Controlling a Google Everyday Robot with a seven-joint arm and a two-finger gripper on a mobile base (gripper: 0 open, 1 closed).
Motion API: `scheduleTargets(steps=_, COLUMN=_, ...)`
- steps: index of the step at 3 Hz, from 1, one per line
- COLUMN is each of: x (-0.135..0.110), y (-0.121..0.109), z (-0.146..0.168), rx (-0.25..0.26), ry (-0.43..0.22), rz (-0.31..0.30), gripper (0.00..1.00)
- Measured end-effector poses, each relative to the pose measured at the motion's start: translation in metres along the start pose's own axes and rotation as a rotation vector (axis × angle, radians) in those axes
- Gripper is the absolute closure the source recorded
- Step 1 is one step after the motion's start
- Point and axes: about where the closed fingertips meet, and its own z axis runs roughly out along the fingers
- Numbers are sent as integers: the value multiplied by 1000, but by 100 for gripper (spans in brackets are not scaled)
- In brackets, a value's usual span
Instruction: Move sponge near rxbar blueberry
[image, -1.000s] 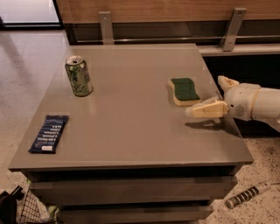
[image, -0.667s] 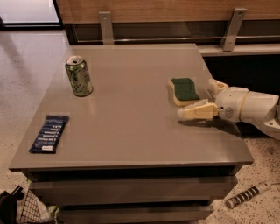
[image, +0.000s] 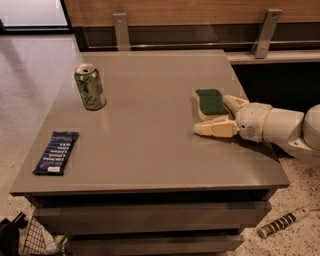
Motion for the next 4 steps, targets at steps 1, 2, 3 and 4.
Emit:
scheduleTargets(steps=1, x=-1, y=2, z=3, rx=-5, ry=0, rz=-1, gripper=47)
scheduleTargets(steps=2, x=-2, y=4, z=5, rx=-10, ry=0, rz=-3, gripper=78)
scheduleTargets(steps=3, x=-2, y=5, z=6, rx=-13, ry=-1, rz=-4, gripper=99)
scheduleTargets(steps=4, x=-4, y=6, z=9, rx=-22, ry=2, rz=-8, gripper=100)
